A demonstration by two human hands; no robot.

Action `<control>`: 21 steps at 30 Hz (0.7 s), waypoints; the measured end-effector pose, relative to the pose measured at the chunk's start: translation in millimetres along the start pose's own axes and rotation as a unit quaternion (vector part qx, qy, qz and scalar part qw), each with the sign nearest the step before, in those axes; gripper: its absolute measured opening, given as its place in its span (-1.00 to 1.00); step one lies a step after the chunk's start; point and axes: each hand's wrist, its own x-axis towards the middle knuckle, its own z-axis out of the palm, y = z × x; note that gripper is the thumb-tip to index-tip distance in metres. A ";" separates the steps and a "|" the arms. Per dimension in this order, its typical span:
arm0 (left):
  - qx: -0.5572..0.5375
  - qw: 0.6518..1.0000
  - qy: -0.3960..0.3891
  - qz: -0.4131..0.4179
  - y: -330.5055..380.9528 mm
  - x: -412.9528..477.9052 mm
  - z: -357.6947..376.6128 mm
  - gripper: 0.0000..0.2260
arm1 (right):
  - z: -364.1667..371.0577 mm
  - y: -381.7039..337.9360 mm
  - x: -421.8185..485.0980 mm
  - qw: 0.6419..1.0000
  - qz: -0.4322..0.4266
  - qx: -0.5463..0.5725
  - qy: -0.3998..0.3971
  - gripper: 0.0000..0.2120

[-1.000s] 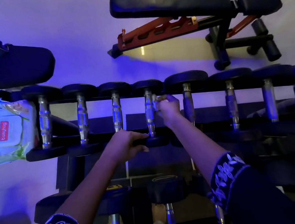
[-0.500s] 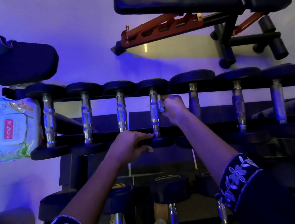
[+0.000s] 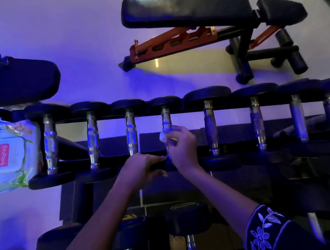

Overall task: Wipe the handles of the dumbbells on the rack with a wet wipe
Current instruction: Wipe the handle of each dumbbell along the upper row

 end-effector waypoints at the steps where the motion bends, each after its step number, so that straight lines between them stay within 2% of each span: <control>1: 0.000 1.000 -0.001 0.000 0.6 -0.3 -0.1 -0.54 | 0.1 0.3 3.9 1.000 -0.012 -0.009 -0.006 -0.86; 6: -0.007 1.000 -0.008 -0.014 5.7 1.1 -2.3 -0.53 | 2.8 -15.0 64.5 0.999 -0.006 -0.036 0.013 -0.88; 11: 0.002 1.000 0.000 -0.010 6.4 -1.4 -0.3 -0.55 | 5.0 1.5 23.8 0.999 -0.020 -0.032 -0.009 -0.88; 18: -0.002 1.000 0.002 -0.006 5.6 0.7 -1.9 -0.55 | -2.5 -8.4 59.6 0.991 0.105 0.081 0.017 -0.91; 21: -0.004 1.000 -0.005 -0.016 8.7 0.2 -3.8 -0.55 | -1.8 -8.4 52.1 0.991 0.114 0.067 0.012 -0.91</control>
